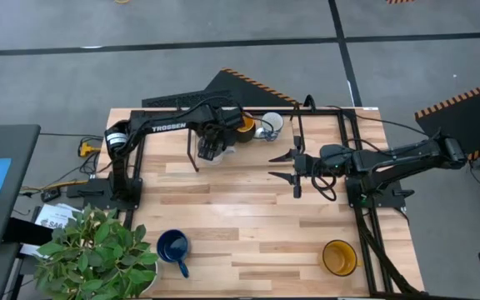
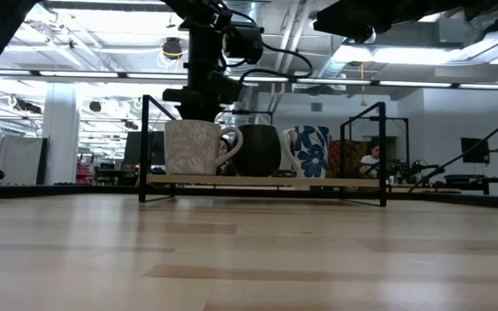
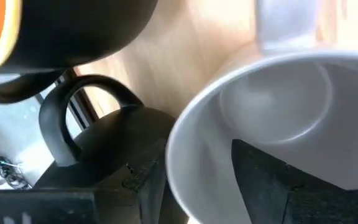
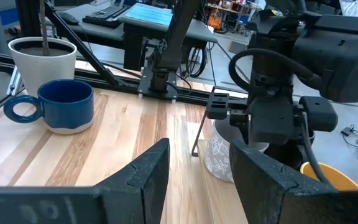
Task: Place coffee mugs
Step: Put the gray mug on the shelf, then adjust the black mug on the shelf
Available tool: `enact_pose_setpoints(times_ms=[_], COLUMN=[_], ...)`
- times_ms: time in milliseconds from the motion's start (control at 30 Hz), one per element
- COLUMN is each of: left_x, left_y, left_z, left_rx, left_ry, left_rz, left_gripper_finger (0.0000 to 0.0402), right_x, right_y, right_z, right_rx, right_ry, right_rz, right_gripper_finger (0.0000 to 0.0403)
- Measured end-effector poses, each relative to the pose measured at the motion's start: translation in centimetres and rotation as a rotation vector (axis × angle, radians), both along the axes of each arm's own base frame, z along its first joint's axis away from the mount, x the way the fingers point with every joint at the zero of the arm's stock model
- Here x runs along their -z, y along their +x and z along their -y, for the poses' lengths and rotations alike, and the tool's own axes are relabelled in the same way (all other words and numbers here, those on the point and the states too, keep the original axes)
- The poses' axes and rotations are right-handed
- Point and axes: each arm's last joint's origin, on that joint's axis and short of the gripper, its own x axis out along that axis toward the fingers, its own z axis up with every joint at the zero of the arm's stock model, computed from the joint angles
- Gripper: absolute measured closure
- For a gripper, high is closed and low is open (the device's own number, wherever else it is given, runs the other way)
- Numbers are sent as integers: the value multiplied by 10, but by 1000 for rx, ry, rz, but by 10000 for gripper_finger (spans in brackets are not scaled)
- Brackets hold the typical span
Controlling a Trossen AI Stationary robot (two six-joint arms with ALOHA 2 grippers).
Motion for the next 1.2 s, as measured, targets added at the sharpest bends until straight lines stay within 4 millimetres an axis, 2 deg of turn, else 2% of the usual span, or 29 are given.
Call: enact_pose_setpoints(times_ms=[133, 300, 533, 667, 767, 900, 1000, 1033, 1200], left_x=[-3, -18, -66, -99, -120, -126, -117, -111, -84], left_y=[3, 10, 9, 6, -1, -11, -20, -21, -38], left_z=[7, 15, 15, 11, -3, -34, -59, -68, -110], left_rx=[35, 73, 33, -57, -123, -232, -323, -348, -422], left_ry=[13, 72, 202, 211, 126, 70, 71, 77, 138], left_rz=[-7, 8, 43, 174, 356, 501, 527, 523, 506], left_gripper_finger=[232, 232, 232, 236, 258, 316, 380, 390, 401], right_x=[0, 0, 0, 0, 0, 1, 1, 1, 1], right_y=[0, 0, 0, 0, 0, 0, 0, 0, 0], right_z=[0, 0, 0, 0, 0, 0, 0, 0, 0], right_rx=[0, 0, 0, 0, 0, 0, 1, 1, 1], right_ry=[0, 0, 0, 0, 0, 3, 6, 6, 6], right_rz=[0, 0, 0, 0, -1, -5, -4, -4, -4], right_gripper_finger=[209, 209, 209, 209, 209, 209, 209, 209, 209])
